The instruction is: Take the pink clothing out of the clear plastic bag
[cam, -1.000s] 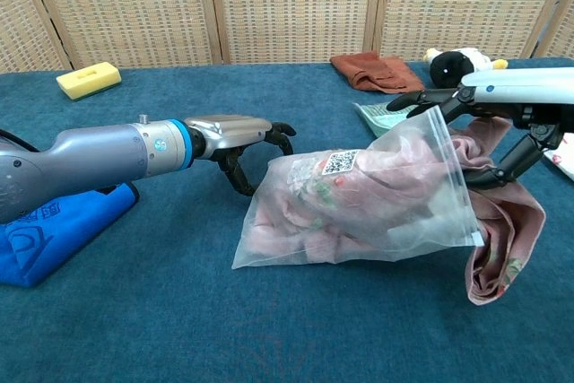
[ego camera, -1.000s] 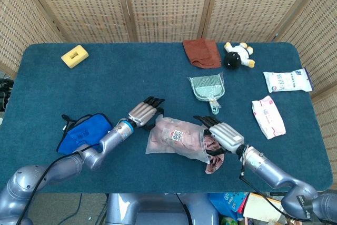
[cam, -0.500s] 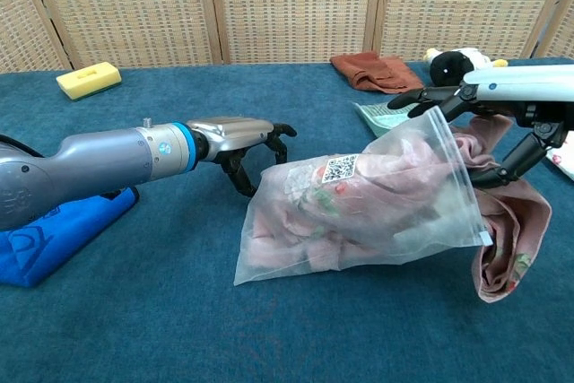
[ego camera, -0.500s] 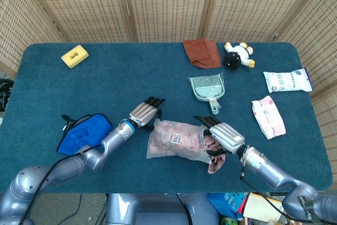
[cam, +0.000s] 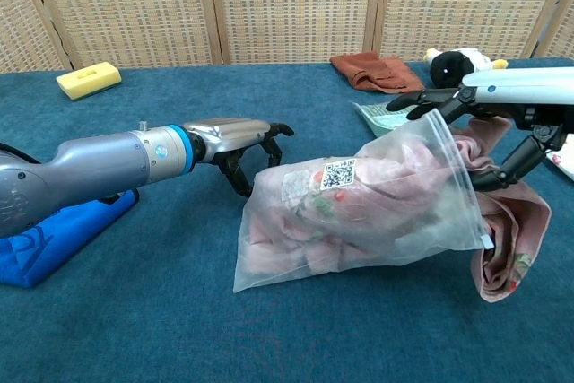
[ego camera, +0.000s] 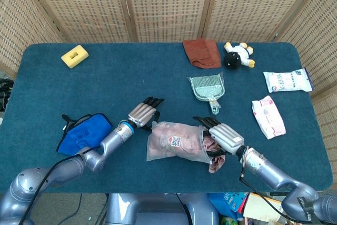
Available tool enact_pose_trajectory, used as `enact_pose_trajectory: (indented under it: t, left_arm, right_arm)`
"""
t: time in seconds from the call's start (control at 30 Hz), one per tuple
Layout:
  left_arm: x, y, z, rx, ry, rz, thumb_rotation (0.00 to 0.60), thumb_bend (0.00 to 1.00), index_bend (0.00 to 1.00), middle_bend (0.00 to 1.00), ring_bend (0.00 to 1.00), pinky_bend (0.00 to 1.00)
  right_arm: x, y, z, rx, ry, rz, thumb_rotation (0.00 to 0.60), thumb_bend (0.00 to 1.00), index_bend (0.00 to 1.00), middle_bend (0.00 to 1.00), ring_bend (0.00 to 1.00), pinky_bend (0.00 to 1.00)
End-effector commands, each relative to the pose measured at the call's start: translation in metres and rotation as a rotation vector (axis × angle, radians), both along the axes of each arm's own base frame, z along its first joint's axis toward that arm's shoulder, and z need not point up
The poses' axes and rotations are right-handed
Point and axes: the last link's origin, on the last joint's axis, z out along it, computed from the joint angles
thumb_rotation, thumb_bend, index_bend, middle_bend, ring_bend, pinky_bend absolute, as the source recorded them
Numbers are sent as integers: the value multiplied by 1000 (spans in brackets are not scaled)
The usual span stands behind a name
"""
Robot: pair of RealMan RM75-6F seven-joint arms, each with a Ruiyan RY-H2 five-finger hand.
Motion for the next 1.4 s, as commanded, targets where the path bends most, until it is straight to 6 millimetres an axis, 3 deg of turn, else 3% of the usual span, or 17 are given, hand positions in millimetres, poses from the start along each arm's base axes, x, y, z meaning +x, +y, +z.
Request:
enact_pose_trajectory:
  t: [0.03, 0.4, 0.77, 0.9, 1.17, 1.33, 1.4]
  left_arm:
    - [-1, 0, 1, 7, -4, -1, 600, 396, 642, 0, 0, 0]
    - [-8, 5, 11, 38, -10, 2, 600, 408, 685, 0, 0, 0]
    - [-38, 23, 52, 122, -17, 56, 600, 411, 694, 0, 0, 0]
    - [-57, 33, 80, 181, -9, 78, 600, 411, 694, 0, 0, 0]
    - [-112, 51, 175, 358, 62, 120, 600, 411, 694, 0, 0, 0]
    - [-143, 52, 233, 453, 97, 170, 600, 411, 694, 0, 0, 0]
    - [-152, 50, 245, 475, 101, 189, 600, 411, 694, 0, 0, 0]
  right_arm:
    - [0, 0, 0, -2, 0, 0, 600, 890, 682, 0, 0, 0]
    - [-1, -1, 7, -25, -10, -6, 600, 889, 682, 0, 0, 0]
    - [-1, -5, 21, -70, -15, -6, 600, 889, 682, 0, 0, 0]
    - [-3, -8, 26, -95, -12, -19, 600, 889, 682, 0, 0, 0]
    - [-5, -21, 45, -169, -5, -42, 600, 889, 682, 0, 0, 0]
    - [-4, -30, 59, -217, 12, -51, 600, 890, 682, 0, 0, 0]
    - [-4, -33, 63, -236, 19, -54, 600, 890, 682, 0, 0, 0]
